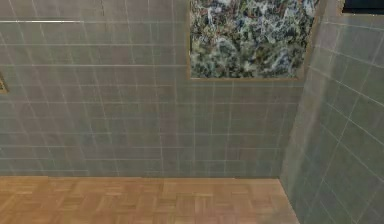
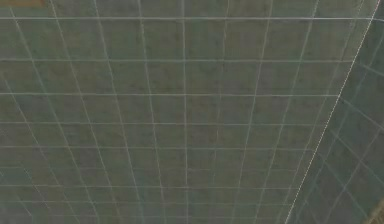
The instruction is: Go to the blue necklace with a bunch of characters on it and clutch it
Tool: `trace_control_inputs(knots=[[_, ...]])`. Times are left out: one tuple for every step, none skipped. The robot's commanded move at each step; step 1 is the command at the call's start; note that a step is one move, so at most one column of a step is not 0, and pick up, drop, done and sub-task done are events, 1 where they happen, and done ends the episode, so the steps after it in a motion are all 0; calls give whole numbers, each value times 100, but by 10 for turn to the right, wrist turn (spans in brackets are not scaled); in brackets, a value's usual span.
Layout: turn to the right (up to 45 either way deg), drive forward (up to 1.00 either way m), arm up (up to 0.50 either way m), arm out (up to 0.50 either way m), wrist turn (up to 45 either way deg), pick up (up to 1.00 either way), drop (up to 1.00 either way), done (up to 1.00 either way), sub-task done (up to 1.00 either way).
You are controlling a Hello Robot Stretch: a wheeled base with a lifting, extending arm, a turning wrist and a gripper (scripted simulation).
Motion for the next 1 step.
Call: trace_control_inputs(knots=[[0,45,0,0,0,0,0,0,0]])
